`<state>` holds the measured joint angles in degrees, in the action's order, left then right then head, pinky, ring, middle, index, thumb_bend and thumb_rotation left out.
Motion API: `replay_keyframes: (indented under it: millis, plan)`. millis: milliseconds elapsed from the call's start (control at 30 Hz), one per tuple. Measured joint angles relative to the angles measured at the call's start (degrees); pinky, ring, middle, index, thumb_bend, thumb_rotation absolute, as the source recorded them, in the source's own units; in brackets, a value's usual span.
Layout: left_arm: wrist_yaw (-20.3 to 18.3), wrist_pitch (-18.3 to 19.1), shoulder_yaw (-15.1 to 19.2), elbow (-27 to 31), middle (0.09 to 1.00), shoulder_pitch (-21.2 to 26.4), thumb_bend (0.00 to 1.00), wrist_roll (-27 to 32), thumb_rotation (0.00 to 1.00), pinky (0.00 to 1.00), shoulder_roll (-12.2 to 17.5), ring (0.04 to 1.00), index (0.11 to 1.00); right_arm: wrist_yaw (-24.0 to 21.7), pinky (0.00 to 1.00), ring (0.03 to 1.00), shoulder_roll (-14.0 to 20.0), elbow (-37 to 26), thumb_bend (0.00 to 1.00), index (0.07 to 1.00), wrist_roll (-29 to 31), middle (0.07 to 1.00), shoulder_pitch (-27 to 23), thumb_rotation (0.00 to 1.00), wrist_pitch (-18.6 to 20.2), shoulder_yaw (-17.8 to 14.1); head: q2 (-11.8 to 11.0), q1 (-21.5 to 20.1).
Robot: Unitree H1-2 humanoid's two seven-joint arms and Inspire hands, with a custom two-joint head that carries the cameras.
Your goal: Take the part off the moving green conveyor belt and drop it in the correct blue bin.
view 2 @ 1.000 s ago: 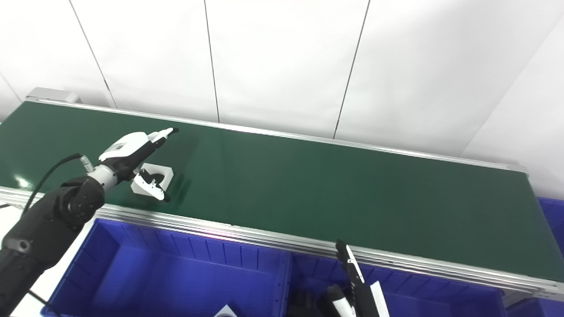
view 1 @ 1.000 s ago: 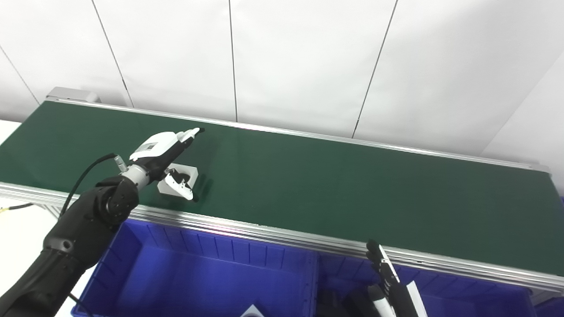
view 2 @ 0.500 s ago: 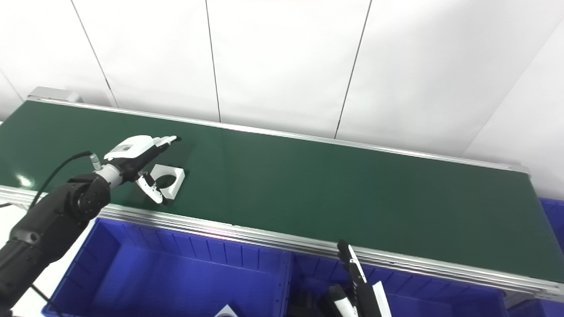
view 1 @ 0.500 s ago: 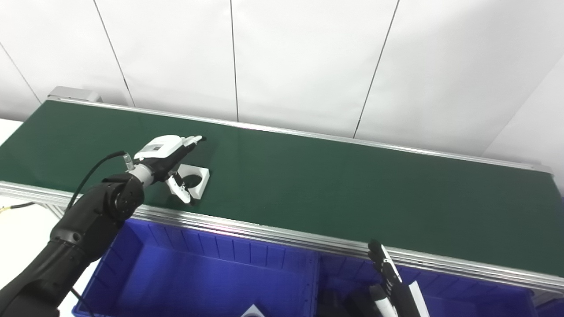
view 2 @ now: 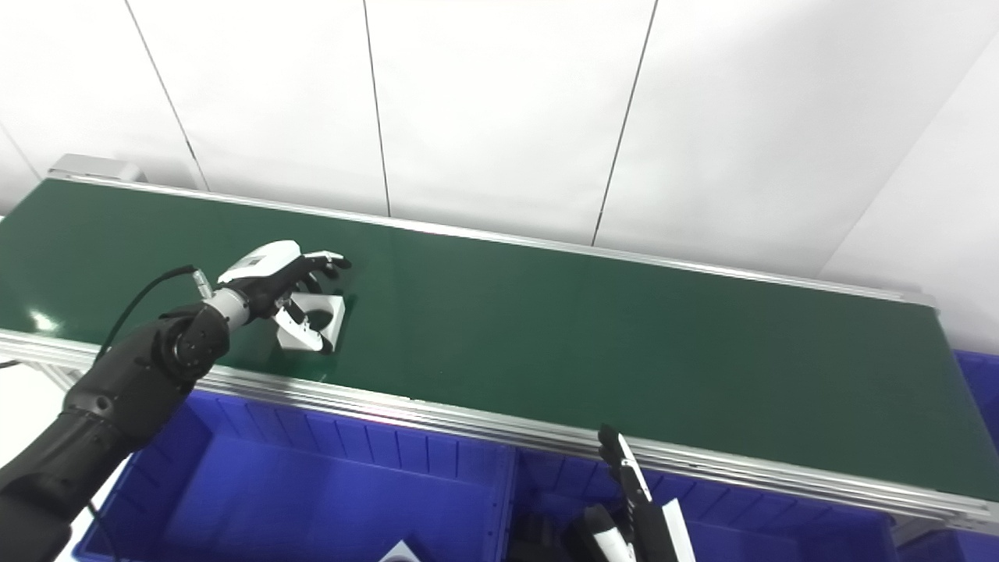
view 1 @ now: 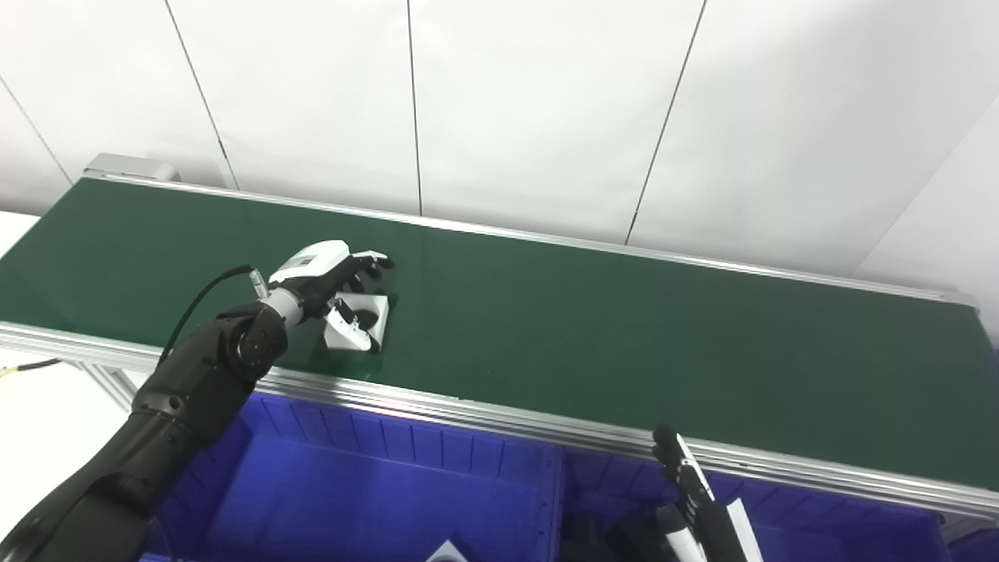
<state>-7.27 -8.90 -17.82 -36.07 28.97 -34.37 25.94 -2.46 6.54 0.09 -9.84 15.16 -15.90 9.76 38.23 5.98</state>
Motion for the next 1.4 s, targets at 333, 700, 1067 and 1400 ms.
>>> replay_keyframes:
  millis: [333, 700, 1067, 1400]
  plan:
    - [1.36, -2.44, -2.42, -1.14, 0.461, 1.25, 0.5, -0.17, 0.0, 0.3, -0.93, 0.376, 0.527, 0.04, 0.94, 0.945, -0.2, -0.08, 0.73, 0.964, 0.0, 0.953, 0.02, 0.95, 0.0, -0.05, 0.18, -0.09]
    - [3.65, -2.23, 2.06, 9.63, 0.46, -2.92, 0.5, 0.23, 0.0, 0.35, -0.04, 0.384, 0.525, 0.05, 0.93, 0.943, -0.34, -0.4, 0.73, 0.967, 0.01, 0.956, 0.16, 0.95, 0.0, -0.02, 0.7, -1.75]
    - [5.16, -5.86, 9.06, 32.74, 0.468, -13.3, 0.5, 12.69, 0.0, 0.19, -5.37, 0.385, 0.502, 0.09, 0.93, 0.949, -1.28, -2.84, 0.75, 0.976, -1.07, 0.962, 0.66, 0.96, 0.71, 0.6, 2.9, -8.69]
    - [2.02, -5.22, 7.32, 44.0, 0.484, -24.15, 0.5, 15.13, 0.0, 0.31, -11.31, 0.4, 0.513, 0.04, 0.96, 0.96, -2.42, -5.17, 0.74, 0.984, -1.86, 0.971, 1.65, 0.96, 1.58, 1.31, 5.62, -15.37]
